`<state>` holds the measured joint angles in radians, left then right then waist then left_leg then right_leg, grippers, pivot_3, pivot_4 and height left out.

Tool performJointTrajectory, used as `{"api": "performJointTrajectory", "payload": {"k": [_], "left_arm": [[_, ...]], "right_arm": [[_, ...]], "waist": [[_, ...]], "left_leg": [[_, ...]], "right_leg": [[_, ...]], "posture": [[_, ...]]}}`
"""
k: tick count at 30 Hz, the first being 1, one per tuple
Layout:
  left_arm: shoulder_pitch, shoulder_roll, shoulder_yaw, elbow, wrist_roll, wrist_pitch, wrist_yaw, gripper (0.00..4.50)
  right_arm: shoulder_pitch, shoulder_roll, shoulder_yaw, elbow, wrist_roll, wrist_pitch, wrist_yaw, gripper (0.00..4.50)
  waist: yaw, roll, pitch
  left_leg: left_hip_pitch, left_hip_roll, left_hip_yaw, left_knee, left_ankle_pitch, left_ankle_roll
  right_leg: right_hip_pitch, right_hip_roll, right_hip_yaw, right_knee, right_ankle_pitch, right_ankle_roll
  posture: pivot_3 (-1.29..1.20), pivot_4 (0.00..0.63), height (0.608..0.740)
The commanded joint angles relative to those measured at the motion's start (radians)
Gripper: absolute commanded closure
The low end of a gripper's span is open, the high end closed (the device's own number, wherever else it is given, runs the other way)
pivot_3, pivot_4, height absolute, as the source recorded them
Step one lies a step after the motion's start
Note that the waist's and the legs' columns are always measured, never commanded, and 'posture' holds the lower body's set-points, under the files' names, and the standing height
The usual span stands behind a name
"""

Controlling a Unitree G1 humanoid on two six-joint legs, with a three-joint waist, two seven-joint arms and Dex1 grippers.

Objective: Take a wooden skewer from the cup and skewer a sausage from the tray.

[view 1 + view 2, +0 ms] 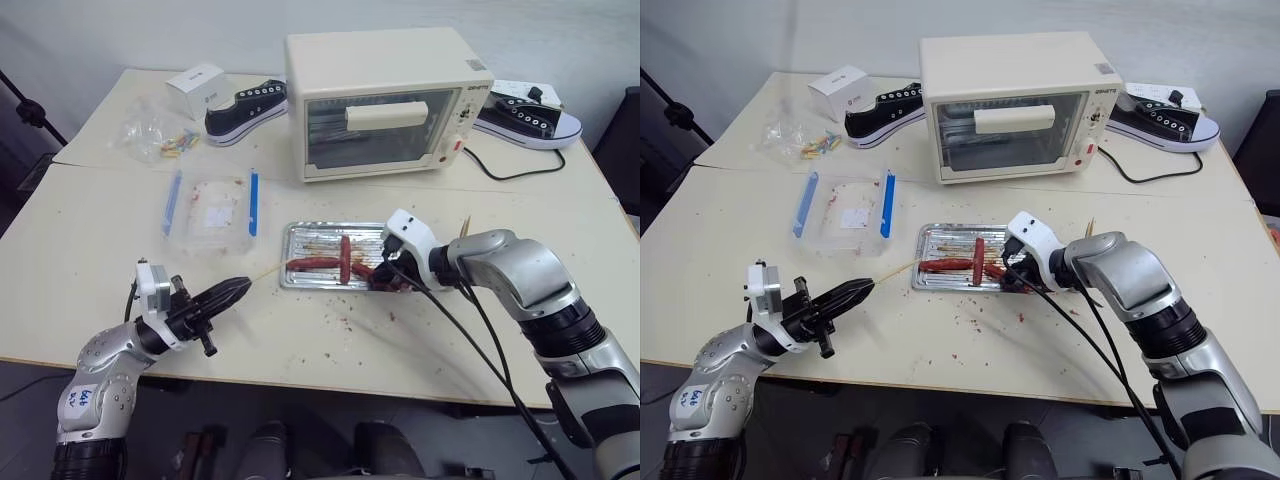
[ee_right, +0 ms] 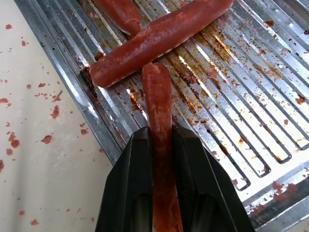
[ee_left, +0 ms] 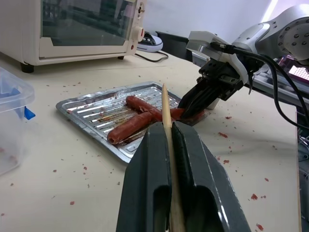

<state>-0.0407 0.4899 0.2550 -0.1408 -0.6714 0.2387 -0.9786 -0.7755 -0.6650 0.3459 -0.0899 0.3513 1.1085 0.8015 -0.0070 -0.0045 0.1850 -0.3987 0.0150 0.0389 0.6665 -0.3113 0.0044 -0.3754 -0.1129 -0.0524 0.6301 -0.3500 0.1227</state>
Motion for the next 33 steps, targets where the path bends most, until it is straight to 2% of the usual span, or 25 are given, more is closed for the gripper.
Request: {"api": "performJointTrajectory", "payload": {"k": [1,13,19,24,33], "left_arm": [[-0.008,0.003,0.002,-0.005,0.0,-0.019,-0.012,4.5],[-0.039,0.019,-0.007,0.018,0.021,-0.026,-0.052,4.5],[-0.092,0.069,-0.06,0.025,0.039,-0.015,-0.128,4.5],[-0.15,0.119,-0.099,0.025,0.055,-0.014,-0.193,4.5],[-0.22,0.163,-0.137,-0.028,0.021,0.057,-0.238,4.5]], "right_arm": [[0.007,-0.01,-0.005,-0.042,-0.001,-0.02,0.022,3.86],[0.016,-0.111,-0.094,-0.131,0.043,-0.126,0.15,3.86],[0.069,-0.167,-0.12,-0.232,0.033,-0.456,0.331,3.86],[0.111,-0.2,-0.123,-0.268,0.015,-0.61,0.424,3.86],[0.101,-0.206,-0.122,-0.254,-0.002,-0.609,0.434,3.86]], "waist": [[0.0,0.0,0.0],[0.002,0.0,0.0],[0.003,0.0,0.0],[0.003,0.0,0.0],[0.001,0.0,0.0]], "left_leg": [[0.0,0.0,0.0,0.0,0.0,0.0],[0.0,0.0,0.0,0.0,0.0,0.0],[0.0,0.0,0.0,0.0,0.0,0.0],[0.0,-0.001,0.0,0.001,0.0,0.001],[0.0,0.0,0.0,0.001,0.001,0.0]], "right_leg": [[0.0,0.0,0.0,0.0,0.0,0.0],[0.0,0.0,0.0,0.0,0.0,0.0],[0.0,0.001,0.0,0.0,0.0,0.0],[0.0,0.001,0.0,0.0,0.0,0.001],[0.0,0.001,0.0,0.001,0.0,0.001]], "posture": [[0.0,0.15,0.74],[0.0,0.15,0.74],[0.0,0.15,0.74],[0.0,0.15,0.74],[0.0,0.15,0.74]]}}
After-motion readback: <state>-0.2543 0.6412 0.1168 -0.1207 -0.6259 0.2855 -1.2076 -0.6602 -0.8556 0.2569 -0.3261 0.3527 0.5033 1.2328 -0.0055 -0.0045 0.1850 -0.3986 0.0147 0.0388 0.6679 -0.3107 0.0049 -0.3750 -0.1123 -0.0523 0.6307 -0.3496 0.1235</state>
